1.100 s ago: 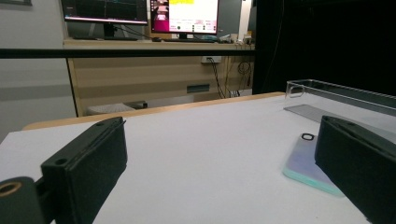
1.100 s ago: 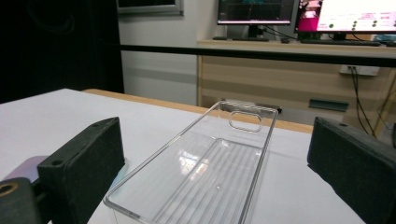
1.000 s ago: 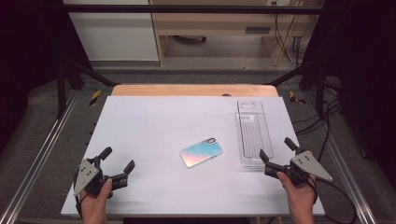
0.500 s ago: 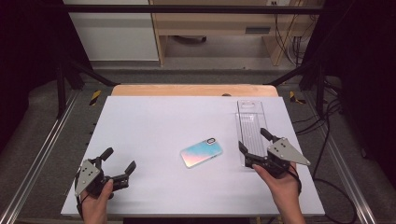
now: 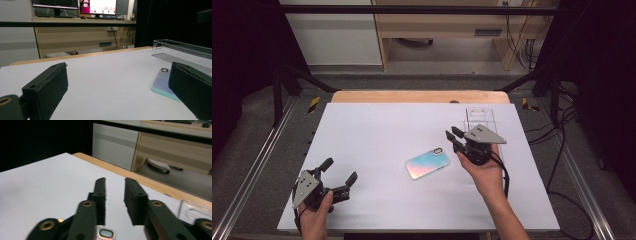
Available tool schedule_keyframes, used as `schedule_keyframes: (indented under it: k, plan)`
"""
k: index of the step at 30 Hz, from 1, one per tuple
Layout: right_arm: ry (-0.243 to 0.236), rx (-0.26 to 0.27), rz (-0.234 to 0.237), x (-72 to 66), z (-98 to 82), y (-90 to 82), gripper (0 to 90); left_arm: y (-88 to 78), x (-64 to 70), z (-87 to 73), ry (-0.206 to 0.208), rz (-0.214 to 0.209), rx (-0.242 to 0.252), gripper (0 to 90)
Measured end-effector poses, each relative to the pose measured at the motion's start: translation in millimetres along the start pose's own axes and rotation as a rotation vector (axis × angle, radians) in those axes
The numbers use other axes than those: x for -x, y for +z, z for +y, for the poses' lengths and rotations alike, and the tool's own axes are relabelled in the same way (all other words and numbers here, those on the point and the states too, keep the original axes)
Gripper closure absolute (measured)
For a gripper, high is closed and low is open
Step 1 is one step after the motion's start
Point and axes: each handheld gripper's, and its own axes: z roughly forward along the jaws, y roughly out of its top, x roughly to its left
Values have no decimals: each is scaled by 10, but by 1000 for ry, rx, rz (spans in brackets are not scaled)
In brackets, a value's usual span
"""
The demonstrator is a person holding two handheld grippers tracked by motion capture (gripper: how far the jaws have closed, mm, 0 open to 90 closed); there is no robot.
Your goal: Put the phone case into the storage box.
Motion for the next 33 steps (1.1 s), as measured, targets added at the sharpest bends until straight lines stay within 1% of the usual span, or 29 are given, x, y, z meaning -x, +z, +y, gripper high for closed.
schedule_keyframes:
  k: [1, 2, 5, 6, 9, 10, 11, 13, 14, 16, 18, 23, 25, 28, 31, 33]
  plan:
    - [9, -19, 4, -40, 20, 137, 826, -2, 0, 1, 0, -1, 1, 22]
    - [9, -19, 4, -40, 20, 137, 826, -8, 0, 4, 3, -1, 3, 22]
    - [41, -44, -3, -91, 14, 297, 876, -18, 10, 10, 4, -4, 7, 24]
    - [45, -54, -12, -106, 2, 343, 887, -19, 14, 12, 3, -5, 8, 24]
    - [54, -84, -33, -137, -41, 469, 899, -11, 26, 16, 5, -10, 8, 25]
    - [62, -101, -38, -149, -74, 551, 900, -6, 28, 14, 9, -12, 5, 25]
    - [62, -101, -38, -149, -74, 551, 900, 1, 31, 12, 9, -14, 2, 25]
    - [74, -115, -43, -158, -123, 636, 900, 11, 35, 9, 12, -17, -2, 25]
    - [74, -115, -43, -158, -123, 636, 900, 16, 38, 7, 13, -17, -3, 25]
    - [83, -128, -45, -177, -178, 709, 900, 23, 45, 6, 18, -22, -6, 25]
    - [84, -131, -46, -185, -195, 729, 900, 24, 48, 5, 18, -23, -7, 25]
    - [77, -155, -54, -218, -285, 830, 900, 28, 51, 6, 18, -25, -7, 25]
    - [79, -165, -57, -219, -307, 853, 900, 26, 48, 6, 17, -24, -7, 25]
    - [88, -164, -62, -219, -328, 867, 900, 19, 47, 11, 12, -23, -2, 25]
    - [95, -186, -70, -198, -404, 890, 900, 18, 48, 13, 10, -24, -1, 25]
    - [95, -190, -70, -193, -420, 894, 900, 22, 50, 13, 13, -25, -2, 25]
